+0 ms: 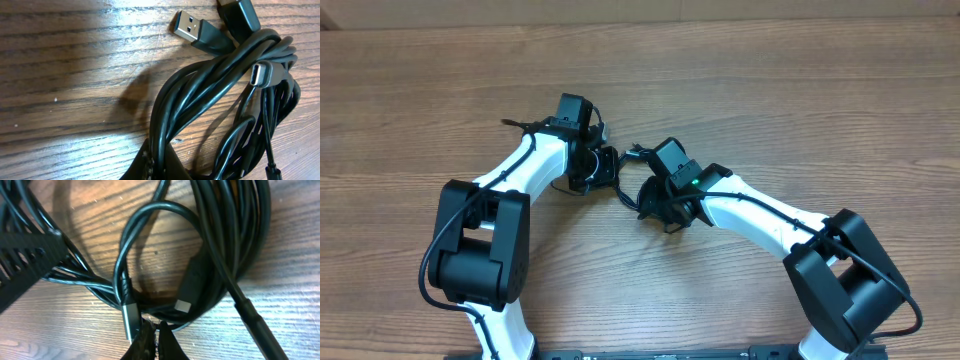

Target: Untangle cables

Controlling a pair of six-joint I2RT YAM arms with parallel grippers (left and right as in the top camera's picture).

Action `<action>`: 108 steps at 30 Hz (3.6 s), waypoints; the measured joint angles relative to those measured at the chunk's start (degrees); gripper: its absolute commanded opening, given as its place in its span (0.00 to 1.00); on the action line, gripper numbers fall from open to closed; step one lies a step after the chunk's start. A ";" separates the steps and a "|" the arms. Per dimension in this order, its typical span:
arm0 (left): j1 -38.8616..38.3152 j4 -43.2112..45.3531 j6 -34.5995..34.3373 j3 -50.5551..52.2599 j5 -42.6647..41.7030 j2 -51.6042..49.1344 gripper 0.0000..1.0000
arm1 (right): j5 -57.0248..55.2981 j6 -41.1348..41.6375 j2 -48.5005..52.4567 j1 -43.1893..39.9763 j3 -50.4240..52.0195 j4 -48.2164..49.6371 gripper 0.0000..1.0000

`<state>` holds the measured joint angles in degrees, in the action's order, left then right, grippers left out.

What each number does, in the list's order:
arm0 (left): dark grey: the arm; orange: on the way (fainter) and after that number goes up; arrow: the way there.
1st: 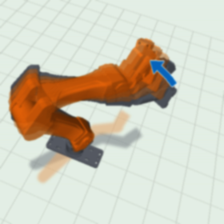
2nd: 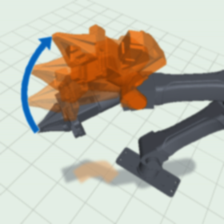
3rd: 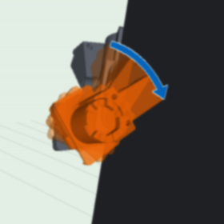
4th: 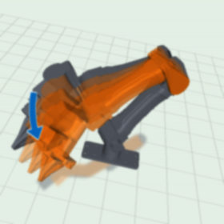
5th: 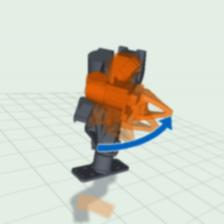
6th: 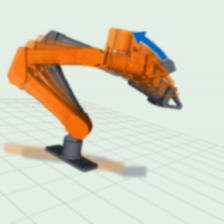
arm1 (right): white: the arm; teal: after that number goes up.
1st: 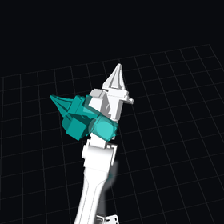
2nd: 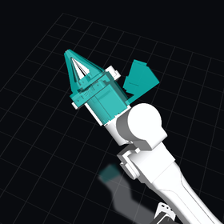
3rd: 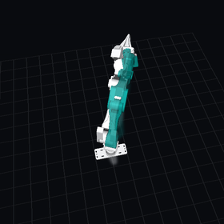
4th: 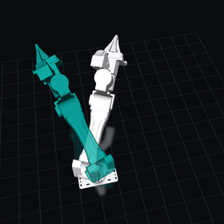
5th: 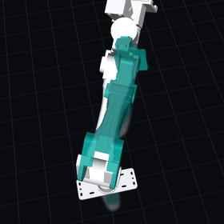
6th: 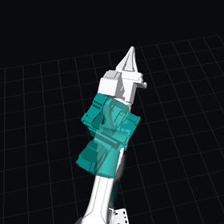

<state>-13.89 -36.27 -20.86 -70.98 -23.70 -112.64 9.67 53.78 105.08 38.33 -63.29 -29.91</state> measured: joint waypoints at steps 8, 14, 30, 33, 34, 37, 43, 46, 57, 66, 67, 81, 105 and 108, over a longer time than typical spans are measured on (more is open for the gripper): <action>0.00 0.00 -0.02 0.00 0.00 0.00 0.04 | 1.75 0.00 0.00 0.00 0.00 -3.08 0.04; 0.00 0.00 -0.02 0.00 -0.02 0.00 0.04 | 6.99 -0.61 0.00 -0.04 0.00 -3.91 0.04; 0.00 0.00 -0.02 0.00 0.00 0.00 0.04 | 2.19 -1.33 0.02 -0.04 0.00 1.27 0.04; 0.00 0.00 0.00 0.00 0.00 0.00 0.04 | 1.40 -1.31 0.02 -0.04 0.02 2.56 0.04; 0.00 0.00 -0.02 0.00 0.00 0.00 0.04 | 1.03 -1.36 0.04 -0.04 0.02 3.02 0.04; 0.00 0.00 0.00 0.00 0.00 0.00 0.04 | 0.48 -2.34 0.04 -0.11 0.02 3.69 0.04; 0.00 0.00 -0.02 0.00 0.00 0.00 0.04 | 5.70 -8.61 0.04 -2.14 0.02 3.65 0.04; 0.00 0.02 0.00 0.00 -0.02 0.00 0.04 | 9.92 -11.32 0.04 -4.55 0.00 1.66 0.04; 0.00 0.00 -0.02 0.00 0.00 0.00 0.04 | 15.82 -13.92 0.11 -8.13 0.02 -2.62 0.04; 0.00 0.00 0.00 0.00 0.00 0.00 0.04 | 11.91 -12.55 0.11 -4.07 0.02 -2.08 0.04; 0.00 0.00 0.00 0.00 0.00 0.00 0.04 | 11.63 -12.41 0.11 -4.04 0.02 -2.01 0.04; 0.00 0.00 0.00 0.00 0.00 0.00 0.04 | 7.87 -10.45 0.11 -3.56 0.02 -0.72 0.04; 0.00 0.00 -0.02 0.00 0.00 0.00 0.04 | 5.01 -8.98 0.11 -2.21 0.02 1.36 0.04; 0.00 0.00 -0.02 0.00 0.00 0.00 0.04 | 4.81 -8.96 0.11 -2.01 0.02 1.36 0.04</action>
<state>-13.89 -36.27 -20.88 -70.98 -23.70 -112.64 14.48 44.82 105.19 36.32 -63.26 -28.56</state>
